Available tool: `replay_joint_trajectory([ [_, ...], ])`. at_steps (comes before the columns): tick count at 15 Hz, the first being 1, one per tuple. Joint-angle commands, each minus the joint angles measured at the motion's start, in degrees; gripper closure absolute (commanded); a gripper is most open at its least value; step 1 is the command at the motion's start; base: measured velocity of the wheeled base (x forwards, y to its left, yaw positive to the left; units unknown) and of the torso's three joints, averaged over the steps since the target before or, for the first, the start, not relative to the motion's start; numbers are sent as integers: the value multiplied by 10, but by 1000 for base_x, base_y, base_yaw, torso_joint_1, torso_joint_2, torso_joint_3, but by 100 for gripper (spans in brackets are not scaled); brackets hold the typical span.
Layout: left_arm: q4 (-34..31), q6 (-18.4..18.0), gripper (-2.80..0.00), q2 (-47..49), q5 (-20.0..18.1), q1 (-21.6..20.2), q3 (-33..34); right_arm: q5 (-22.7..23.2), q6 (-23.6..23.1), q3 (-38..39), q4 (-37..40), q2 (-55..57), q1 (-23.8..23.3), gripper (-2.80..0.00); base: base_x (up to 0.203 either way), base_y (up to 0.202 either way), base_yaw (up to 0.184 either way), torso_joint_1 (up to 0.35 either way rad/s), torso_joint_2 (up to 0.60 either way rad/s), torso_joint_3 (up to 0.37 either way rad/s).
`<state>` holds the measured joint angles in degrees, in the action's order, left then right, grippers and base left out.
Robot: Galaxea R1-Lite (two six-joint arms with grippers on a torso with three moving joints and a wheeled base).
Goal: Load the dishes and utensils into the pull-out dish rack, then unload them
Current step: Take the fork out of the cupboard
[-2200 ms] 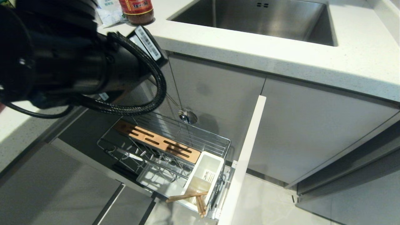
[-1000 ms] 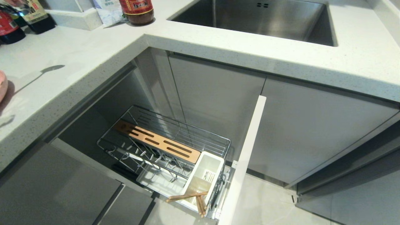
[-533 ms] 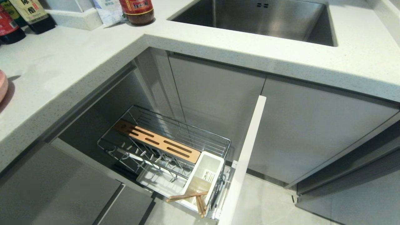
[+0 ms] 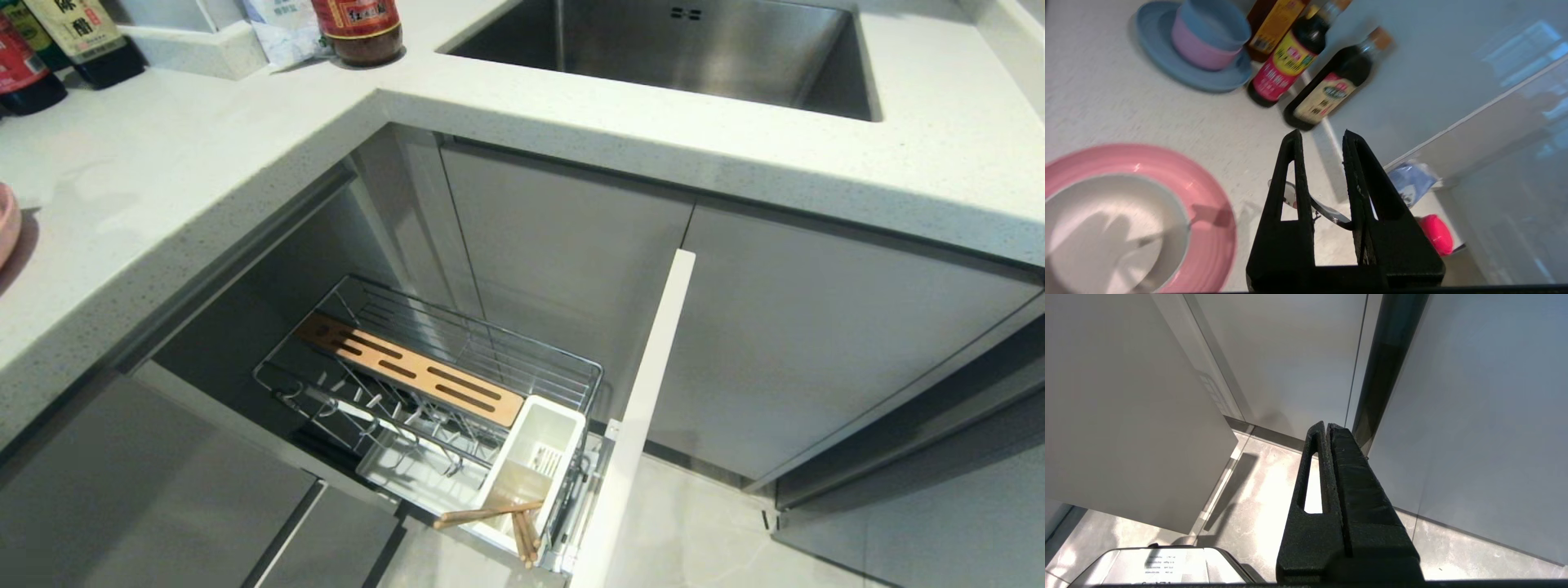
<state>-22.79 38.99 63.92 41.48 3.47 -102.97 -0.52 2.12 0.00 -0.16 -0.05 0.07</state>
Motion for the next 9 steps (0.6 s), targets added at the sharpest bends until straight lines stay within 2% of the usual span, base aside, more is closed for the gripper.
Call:
replay_joint_trajectory([
  [1, -34, 26, 0, 2, 1, -8, 5, 0, 0, 0, 0, 0, 0, 0, 0, 0, 0, 0, 0, 0],
  [6, -57, 68, 0, -18, -5, -34, 88, 0, 0, 0, 0, 0, 0, 0, 0, 0, 0, 0, 0, 0],
  [9, -56, 75, 0, -20, -6, -42, 105, 0, 0, 0, 0, 0, 0, 0, 0, 0, 0, 0, 0, 0],
])
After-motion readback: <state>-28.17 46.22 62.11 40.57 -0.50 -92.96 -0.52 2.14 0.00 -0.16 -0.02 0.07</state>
